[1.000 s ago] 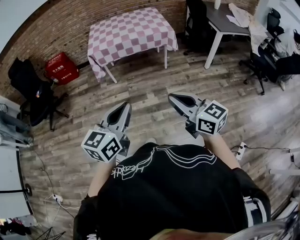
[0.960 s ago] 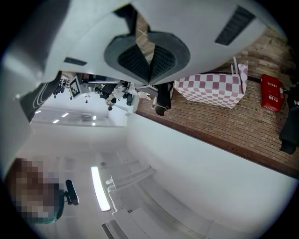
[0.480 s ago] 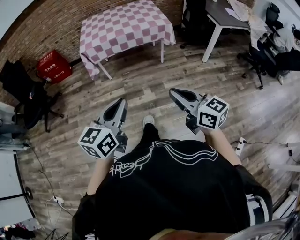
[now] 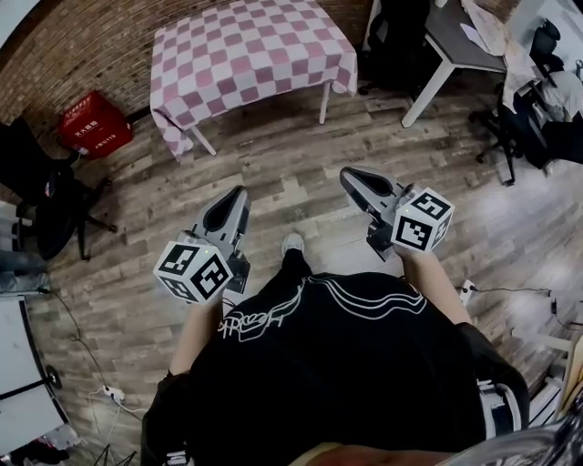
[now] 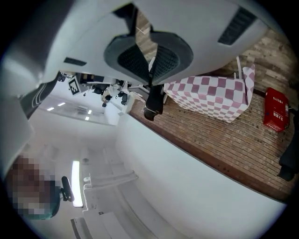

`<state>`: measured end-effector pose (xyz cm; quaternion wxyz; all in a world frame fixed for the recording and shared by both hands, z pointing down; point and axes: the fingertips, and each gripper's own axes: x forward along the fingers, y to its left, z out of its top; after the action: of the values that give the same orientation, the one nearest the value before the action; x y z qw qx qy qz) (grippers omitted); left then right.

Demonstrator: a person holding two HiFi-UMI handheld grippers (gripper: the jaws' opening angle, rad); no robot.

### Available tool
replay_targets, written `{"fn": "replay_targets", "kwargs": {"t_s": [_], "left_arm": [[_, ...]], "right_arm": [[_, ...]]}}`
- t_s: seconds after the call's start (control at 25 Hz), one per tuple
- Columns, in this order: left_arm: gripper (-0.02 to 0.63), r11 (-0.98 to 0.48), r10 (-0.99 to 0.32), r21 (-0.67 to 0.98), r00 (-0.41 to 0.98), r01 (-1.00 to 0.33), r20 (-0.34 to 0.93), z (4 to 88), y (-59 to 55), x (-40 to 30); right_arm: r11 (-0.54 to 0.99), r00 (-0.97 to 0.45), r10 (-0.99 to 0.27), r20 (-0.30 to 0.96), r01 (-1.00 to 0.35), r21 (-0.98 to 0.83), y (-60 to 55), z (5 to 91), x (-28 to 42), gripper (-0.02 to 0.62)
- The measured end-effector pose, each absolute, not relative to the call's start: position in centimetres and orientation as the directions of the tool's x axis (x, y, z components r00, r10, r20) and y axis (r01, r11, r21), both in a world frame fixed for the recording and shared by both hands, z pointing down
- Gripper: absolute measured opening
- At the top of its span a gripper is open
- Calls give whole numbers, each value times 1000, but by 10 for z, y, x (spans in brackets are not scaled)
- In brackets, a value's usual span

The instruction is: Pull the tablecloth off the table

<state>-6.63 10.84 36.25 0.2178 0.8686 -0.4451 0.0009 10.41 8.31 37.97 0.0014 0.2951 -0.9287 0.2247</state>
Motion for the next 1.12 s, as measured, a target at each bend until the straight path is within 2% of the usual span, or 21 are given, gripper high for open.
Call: {"fn": "replay_targets", "kwargs": {"t_s": [0.44,0.76,1.12], "left_arm": [[8,-433,-788,388,551,-814,275,406,-59,-156],[20,-348,-814,359,469,-866,342,454,-128,-215],[115,-228,-860,354,358,-907,364,486,-165,-260]], "right_arm": [[642,-795,-587,155,-574,-508,-91,408,70,-2],[583,-704,-669,239,-697,-418,-165,435,87,0],[517,-616,-721,317,-784,-344,-229,469,132,11]]}}
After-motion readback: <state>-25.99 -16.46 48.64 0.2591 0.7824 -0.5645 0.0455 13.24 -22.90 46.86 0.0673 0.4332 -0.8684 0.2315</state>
